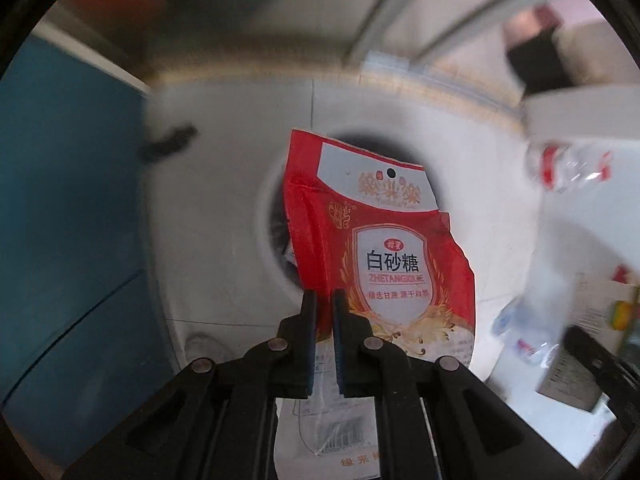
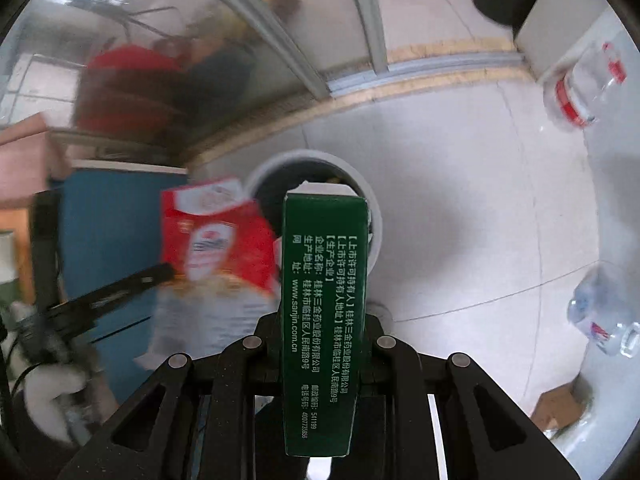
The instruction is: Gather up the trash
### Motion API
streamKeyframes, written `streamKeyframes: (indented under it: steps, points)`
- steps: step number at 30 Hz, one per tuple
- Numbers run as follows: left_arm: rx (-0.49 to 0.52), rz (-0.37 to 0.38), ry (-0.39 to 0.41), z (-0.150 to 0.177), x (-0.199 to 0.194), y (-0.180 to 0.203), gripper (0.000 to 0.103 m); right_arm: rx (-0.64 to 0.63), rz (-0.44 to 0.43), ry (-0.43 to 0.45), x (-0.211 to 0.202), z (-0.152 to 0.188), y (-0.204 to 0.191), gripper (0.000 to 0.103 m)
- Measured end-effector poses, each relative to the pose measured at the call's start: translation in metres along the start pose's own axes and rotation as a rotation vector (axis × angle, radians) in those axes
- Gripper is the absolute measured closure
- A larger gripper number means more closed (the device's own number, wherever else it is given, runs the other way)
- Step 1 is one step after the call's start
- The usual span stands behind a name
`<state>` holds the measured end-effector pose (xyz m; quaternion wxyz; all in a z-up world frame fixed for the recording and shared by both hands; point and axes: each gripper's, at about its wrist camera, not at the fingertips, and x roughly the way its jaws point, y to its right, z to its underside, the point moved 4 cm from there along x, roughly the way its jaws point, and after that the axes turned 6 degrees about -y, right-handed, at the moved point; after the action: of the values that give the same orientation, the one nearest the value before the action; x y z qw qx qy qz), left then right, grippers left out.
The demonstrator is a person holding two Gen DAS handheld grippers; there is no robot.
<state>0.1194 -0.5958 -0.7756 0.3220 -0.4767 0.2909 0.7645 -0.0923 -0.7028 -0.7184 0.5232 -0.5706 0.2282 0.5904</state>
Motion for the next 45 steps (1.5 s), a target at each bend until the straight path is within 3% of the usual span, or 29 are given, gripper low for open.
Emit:
streamKeyframes:
  steps: [5, 7, 11, 13, 15, 17, 19, 21, 24, 26, 32, 39, 45]
  points:
    - [0.009, -0.012, -0.12, -0.051, 0.105, 0.017, 0.091, 0.01, -0.002, -0.043, 0.071, -0.028, 0.032, 0.08]
    - [0.007, -0.019, -0.144, -0.065, 0.123, 0.021, 0.09, 0.021, -0.017, -0.056, 0.092, -0.036, 0.039, 0.08]
    - [-0.012, 0.02, -0.134, -0.07, 0.118, 0.024, 0.087, 0.03, -0.06, -0.075, 0.115, -0.049, 0.045, 0.08]
    - [-0.022, 0.024, -0.075, -0.065, 0.098, 0.016, 0.065, 0.034, -0.096, -0.091, 0.123, -0.054, 0.041, 0.08]
    - [-0.041, 0.025, -0.019, -0.057, 0.078, 0.006, 0.012, 0.046, -0.137, -0.109, 0.132, -0.059, 0.035, 0.079]
    - [-0.061, 0.009, 0.04, -0.049, 0.057, -0.008, 0.006, 0.054, -0.162, -0.129, 0.143, -0.064, 0.025, 0.079]
    - [-0.075, -0.039, 0.079, -0.039, 0.04, -0.023, 0.004, 0.057, -0.182, -0.157, 0.155, -0.07, 0.014, 0.07]
    - [-0.077, -0.089, 0.112, -0.031, 0.024, -0.033, 0.0, 0.061, -0.183, -0.177, 0.162, -0.072, 0.008, 0.032]
    - [-0.078, -0.139, 0.166, -0.016, 0.001, -0.049, 0.0, 0.057, -0.131, -0.172, 0.152, -0.069, 0.001, 0.015]
    - [-0.085, -0.145, 0.182, -0.003, -0.014, -0.054, 0.0, 0.021, -0.048, -0.133, 0.134, -0.062, -0.007, 0.002]
    - [-0.084, -0.177, 0.287, 0.059, -0.088, -0.045, 0.0, -0.112, 0.173, 0.01, 0.048, -0.013, -0.035, 0.0]
    - [-0.054, -0.142, 0.409, 0.147, -0.195, -0.02, 0.0, -0.127, 0.238, 0.186, -0.092, 0.076, -0.065, 0.0]
    - [0.032, -0.12, 0.514, 0.234, -0.288, 0.003, 0.0, -0.131, 0.264, 0.353, -0.218, 0.159, -0.093, 0.0]
